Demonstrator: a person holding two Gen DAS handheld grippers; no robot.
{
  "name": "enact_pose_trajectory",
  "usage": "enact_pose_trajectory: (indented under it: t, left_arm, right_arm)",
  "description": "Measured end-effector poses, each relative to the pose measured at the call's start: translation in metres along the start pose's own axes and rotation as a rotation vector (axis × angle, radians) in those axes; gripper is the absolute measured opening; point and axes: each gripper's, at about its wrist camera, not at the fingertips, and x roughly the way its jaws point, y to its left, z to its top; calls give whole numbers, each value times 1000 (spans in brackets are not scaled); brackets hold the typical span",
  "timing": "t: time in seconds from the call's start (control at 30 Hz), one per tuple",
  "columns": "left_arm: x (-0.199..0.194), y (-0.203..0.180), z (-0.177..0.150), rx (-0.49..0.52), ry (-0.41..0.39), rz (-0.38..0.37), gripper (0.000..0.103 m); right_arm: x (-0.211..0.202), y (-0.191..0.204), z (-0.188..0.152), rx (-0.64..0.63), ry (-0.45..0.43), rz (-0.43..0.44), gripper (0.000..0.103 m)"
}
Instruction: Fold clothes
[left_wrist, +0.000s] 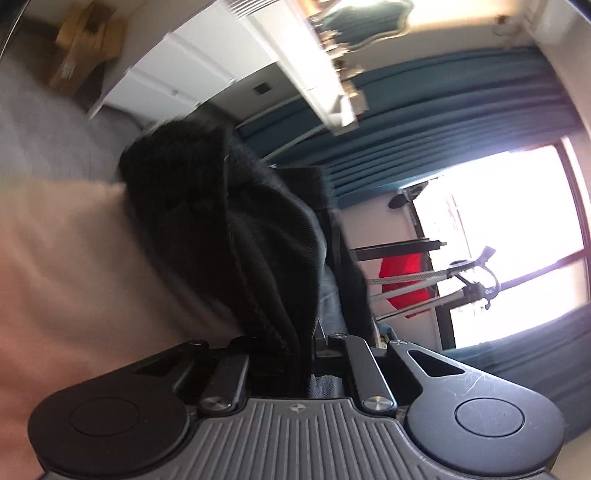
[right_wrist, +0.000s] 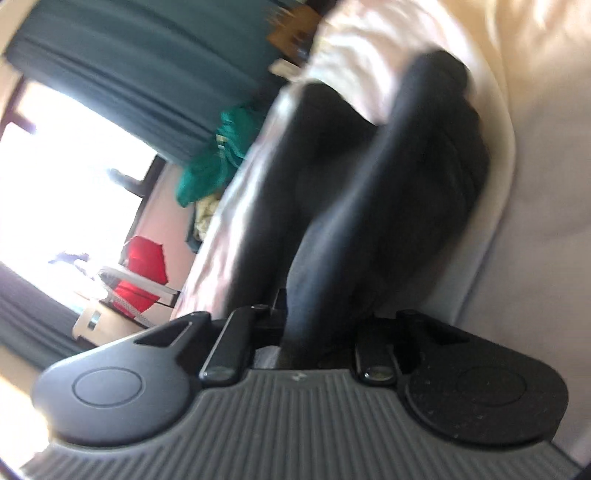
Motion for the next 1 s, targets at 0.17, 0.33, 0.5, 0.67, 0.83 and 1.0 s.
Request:
enact_pose_trajectory:
  t: [0.17,0.33,0.5,0.67,0.83,1.0]
  left_arm:
    - [-43,-35,5,63,-15,-61,10]
    - [-105,-25,9,19,18,-99,10]
    - [-168,-3,8,-23,41,-99,10]
    - [-218,21,-1,20,59,-7,11]
    - [-236,32,-14,141,104,107,14]
    - [-252,18,-30,288,70,189,24]
  right_arm:
    - [-51,5,9,36,-5,32,13]
    - [-102,-13,21,83,12,-2,12]
    - [-146,-33,35,174,58,-12,12]
    - [-184,-70,26,270,131,-45,12]
    - [-188,-85,24,207,196,-44,13]
    - [-189,-82,19,196,180,-69,16]
